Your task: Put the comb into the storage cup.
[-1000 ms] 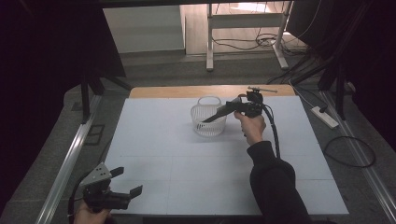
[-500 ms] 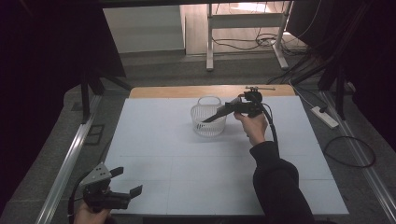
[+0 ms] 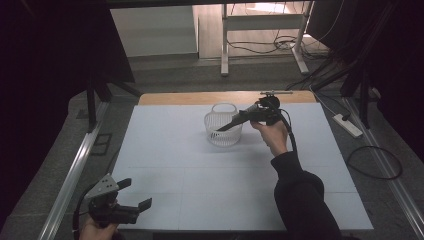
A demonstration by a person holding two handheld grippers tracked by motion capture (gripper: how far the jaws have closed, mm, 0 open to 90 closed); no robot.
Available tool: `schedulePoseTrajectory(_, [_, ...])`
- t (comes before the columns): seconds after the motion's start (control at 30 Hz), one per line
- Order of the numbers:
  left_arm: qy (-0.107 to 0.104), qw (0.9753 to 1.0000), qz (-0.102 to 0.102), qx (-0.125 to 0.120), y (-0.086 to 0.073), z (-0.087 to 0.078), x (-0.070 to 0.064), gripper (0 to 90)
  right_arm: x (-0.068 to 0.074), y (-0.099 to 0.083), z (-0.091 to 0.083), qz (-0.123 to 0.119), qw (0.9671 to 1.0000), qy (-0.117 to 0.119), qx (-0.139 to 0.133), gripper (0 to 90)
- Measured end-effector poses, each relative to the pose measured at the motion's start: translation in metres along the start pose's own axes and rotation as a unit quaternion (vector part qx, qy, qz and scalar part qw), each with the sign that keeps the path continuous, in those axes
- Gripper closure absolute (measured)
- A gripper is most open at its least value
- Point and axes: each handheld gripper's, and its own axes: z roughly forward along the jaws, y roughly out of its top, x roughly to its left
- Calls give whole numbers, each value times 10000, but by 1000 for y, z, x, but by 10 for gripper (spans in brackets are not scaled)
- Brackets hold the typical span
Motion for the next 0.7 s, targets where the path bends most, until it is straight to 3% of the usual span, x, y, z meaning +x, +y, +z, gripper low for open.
schedulePoseTrajectory(0.7, [-10, 10000, -22, 0, 0, 0, 0, 0, 16, -3, -25, -831, 9960, 185, 262, 32])
